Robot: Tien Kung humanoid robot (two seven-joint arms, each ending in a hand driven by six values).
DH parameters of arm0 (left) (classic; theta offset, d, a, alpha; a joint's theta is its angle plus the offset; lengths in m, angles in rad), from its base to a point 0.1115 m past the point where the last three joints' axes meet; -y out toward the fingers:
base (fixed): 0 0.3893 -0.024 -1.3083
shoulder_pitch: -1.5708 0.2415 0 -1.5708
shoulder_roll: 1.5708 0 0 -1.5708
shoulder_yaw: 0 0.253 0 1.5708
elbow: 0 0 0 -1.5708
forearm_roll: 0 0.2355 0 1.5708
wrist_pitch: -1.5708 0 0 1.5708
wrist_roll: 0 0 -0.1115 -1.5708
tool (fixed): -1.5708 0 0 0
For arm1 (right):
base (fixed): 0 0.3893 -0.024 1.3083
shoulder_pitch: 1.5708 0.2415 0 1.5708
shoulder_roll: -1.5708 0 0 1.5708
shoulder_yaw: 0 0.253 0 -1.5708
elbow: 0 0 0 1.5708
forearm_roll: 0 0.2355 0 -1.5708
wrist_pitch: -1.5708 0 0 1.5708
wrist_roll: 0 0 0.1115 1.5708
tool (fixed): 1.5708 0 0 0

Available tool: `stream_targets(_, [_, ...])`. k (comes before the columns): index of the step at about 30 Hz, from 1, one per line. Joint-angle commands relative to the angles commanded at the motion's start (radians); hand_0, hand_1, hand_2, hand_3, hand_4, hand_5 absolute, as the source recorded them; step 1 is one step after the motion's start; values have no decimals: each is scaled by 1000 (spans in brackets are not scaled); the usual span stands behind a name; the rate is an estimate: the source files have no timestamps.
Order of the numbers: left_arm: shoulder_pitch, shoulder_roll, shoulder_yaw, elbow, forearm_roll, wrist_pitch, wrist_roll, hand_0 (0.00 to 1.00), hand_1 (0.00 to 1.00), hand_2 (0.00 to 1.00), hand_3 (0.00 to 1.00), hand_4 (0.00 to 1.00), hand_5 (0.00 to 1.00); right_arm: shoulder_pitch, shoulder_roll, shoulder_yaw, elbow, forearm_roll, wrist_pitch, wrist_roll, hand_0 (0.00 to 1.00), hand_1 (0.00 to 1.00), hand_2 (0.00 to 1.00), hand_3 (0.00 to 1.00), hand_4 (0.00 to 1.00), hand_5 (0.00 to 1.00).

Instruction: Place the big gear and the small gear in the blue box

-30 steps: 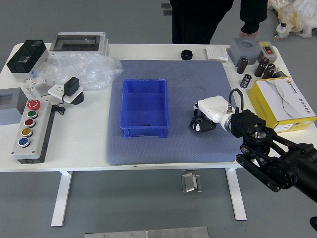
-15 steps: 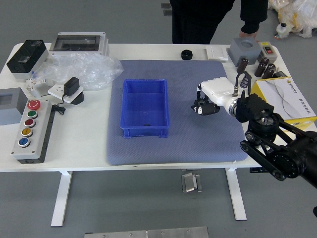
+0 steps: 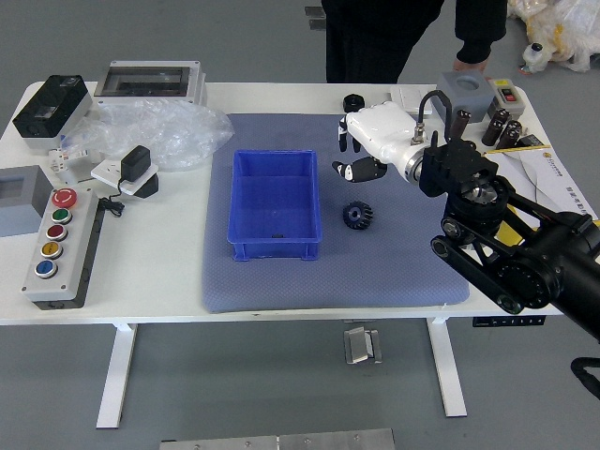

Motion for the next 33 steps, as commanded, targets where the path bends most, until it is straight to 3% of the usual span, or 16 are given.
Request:
stream_targets(5, [1,4,2,0,-2,2,1,851,817,799,822,675,302,-15,-8,9,-12,8,39,-11,577,373,457,585,685,262])
stream_targets(6, [1,4,2,0,-2,2,0,851,817,799,822,675,303,-19,-11,13,-14,9,45,-12,575,531,669,719,821,388])
stream_targets(11, [-3,3,-1,0,-1,1,-1,851,817,799,822,675,303,-37,-34,32,-22,12,68,-12,575,531,669,719,821,388])
stream_targets(12, [-3,2,-1,0,-1,1,-1,851,818,799,822,675,302,-40,-37,34,-25,13,71,-11,652,616,766,826,862,384])
stream_targets(21, [-4,-2,-1,0,-4,2,-2,851,817,799,822,674,303,-63,-67,40,-72,22,71,14,665,626,786,845,889,418])
stream_targets(33, [-9,-3,5,0,-5,3,-4,851,817,798,822,675,303,-70,-87,27,-201,46,-15,82,657,613,767,825,887,419])
